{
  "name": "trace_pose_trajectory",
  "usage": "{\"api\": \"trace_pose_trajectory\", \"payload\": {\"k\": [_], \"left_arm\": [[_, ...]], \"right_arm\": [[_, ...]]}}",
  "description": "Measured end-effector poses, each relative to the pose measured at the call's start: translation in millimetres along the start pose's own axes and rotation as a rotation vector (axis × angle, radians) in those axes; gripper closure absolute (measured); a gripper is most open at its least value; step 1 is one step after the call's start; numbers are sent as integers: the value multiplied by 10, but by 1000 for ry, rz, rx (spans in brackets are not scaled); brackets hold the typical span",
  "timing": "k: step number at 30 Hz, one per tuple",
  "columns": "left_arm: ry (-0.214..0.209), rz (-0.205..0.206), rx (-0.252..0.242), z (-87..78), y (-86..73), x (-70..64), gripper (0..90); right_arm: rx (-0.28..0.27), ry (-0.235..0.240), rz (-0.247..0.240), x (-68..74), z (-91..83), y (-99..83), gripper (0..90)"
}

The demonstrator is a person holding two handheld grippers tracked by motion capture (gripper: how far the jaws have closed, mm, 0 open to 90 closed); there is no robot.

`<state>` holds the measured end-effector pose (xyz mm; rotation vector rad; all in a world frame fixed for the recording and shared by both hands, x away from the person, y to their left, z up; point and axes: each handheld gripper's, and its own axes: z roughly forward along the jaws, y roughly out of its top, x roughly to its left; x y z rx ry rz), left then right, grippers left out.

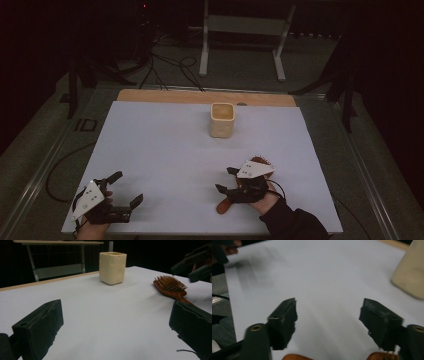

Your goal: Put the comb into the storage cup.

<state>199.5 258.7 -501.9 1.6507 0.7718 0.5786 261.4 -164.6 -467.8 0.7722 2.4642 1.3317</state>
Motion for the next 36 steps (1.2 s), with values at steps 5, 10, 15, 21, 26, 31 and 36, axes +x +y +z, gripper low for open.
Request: {"api": "trace_pose_trajectory", "payload": {"k": [5,10,15,21,26,31,36], "left_arm": [[-2,0,2,5,-2,-2,1],[-6,-4,-2,3,1,3,1],[-7,-6,-4,2,3,5,1],[-8,-4,0,11,3,-1,1],[-9,-6,0,11,2,4,1],[-12,-1,0,13,7,-9,1],[-14,0,1,14,9,-14,1]], "right_arm": [[69,-5,30,-34,126,-99,512],[118,-19,39,-28,181,-149,645],[175,-41,35,-25,209,-210,856],[247,-66,25,-28,239,-267,898],[289,-73,25,-35,260,-313,898],[302,-70,31,-27,222,-332,899],[327,-71,34,-31,149,-368,898]]}}
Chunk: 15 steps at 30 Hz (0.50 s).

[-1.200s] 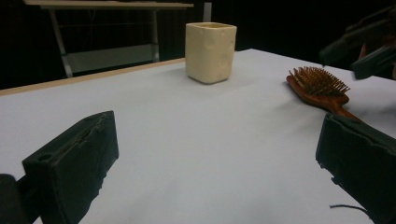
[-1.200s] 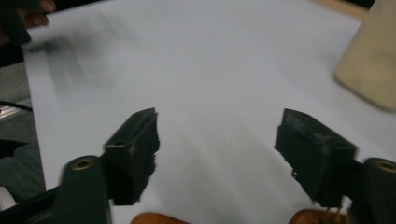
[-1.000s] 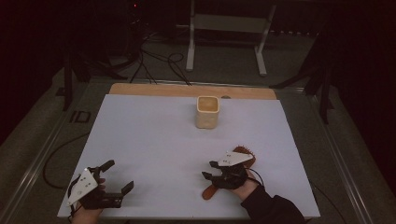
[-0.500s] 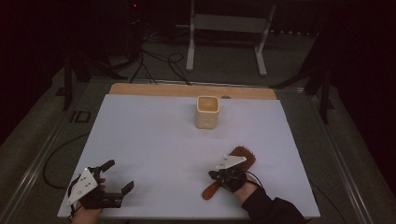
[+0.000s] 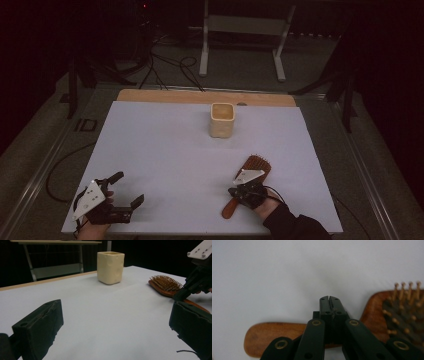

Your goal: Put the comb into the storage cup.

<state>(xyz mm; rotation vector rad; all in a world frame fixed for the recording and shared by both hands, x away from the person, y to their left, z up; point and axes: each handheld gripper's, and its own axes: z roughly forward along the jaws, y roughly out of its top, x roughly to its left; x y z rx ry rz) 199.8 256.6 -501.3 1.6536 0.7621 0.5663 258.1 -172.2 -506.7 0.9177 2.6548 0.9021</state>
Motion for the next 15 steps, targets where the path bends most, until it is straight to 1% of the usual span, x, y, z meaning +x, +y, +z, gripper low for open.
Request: {"api": "trace_pose_trajectory", "payload": {"k": [5,13,15], "left_arm": [[0,-1,1,1,-1,0,2],[0,-1,5,9,-3,-4,1],[1,2,8,9,-4,-4,1]], "right_arm": [[17,-9,-3,-30,-106,-84,898],[55,-29,20,-135,-265,-271,898],[58,-26,28,-160,-300,-319,898]]}}
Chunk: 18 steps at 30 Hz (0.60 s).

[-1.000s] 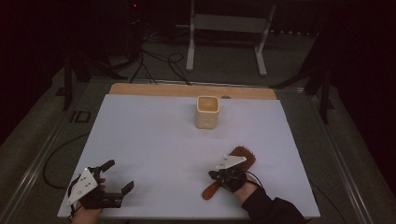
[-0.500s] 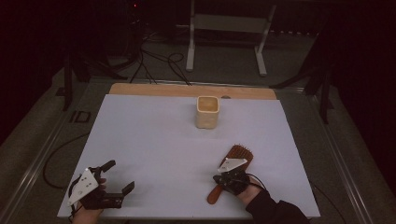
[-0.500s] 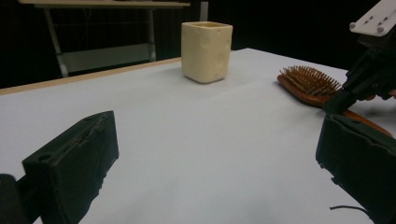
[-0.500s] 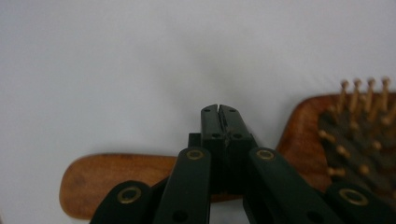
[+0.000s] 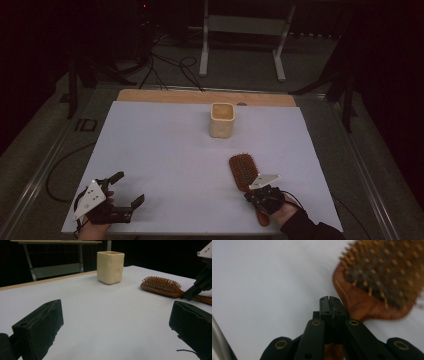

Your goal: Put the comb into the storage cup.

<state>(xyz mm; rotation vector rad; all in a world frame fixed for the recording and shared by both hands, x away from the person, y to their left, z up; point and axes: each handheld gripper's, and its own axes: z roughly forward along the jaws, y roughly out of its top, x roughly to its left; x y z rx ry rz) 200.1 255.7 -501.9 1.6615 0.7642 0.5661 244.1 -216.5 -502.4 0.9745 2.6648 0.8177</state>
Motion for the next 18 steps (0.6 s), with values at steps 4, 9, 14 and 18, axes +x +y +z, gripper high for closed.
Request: {"api": "trace_pose_trajectory", "payload": {"k": [4,9,14,18], "left_arm": [[0,-2,0,2,-2,1,1],[1,-1,1,6,-1,0,1],[2,-2,2,8,-2,2,1],[4,1,3,9,-2,0,1]], "right_arm": [[8,-15,7,-58,-72,-83,897],[6,-28,49,-163,-124,-150,898],[10,-45,52,-244,-157,-183,898],[9,-55,62,-291,-184,-200,898]]}}
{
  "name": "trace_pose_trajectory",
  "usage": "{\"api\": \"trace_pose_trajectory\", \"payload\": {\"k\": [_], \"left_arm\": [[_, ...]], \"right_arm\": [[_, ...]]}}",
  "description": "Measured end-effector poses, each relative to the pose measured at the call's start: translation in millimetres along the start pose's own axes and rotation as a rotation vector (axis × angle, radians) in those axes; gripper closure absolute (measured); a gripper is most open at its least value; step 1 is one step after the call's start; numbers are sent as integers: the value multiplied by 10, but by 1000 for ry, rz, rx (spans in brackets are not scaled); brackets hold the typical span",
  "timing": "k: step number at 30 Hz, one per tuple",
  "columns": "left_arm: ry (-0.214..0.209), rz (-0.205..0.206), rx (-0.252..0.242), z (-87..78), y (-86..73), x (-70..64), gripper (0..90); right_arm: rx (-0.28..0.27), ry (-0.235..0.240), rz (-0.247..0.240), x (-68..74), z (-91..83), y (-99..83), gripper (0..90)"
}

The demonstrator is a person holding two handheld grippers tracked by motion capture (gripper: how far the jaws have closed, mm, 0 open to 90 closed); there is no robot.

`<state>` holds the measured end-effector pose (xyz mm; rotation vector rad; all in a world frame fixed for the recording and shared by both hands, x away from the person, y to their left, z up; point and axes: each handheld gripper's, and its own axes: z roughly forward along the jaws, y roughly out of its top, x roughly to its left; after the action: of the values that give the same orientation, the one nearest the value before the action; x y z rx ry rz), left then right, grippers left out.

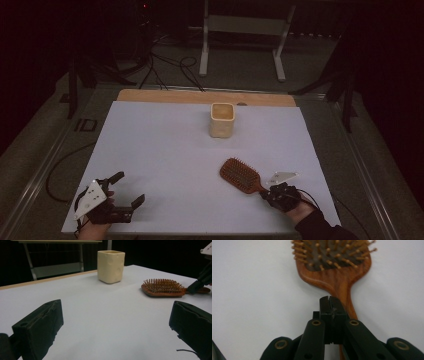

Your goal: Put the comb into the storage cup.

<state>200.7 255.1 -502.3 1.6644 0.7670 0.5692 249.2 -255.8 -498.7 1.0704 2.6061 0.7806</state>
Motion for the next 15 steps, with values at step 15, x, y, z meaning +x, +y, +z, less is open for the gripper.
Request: {"api": "trace_pose_trajectory", "payload": {"k": [15], "left_arm": [[0,-1,4,-1,-4,4,1]], "right_arm": [[-5,-35,48,-208,-55,-62,897]]}}
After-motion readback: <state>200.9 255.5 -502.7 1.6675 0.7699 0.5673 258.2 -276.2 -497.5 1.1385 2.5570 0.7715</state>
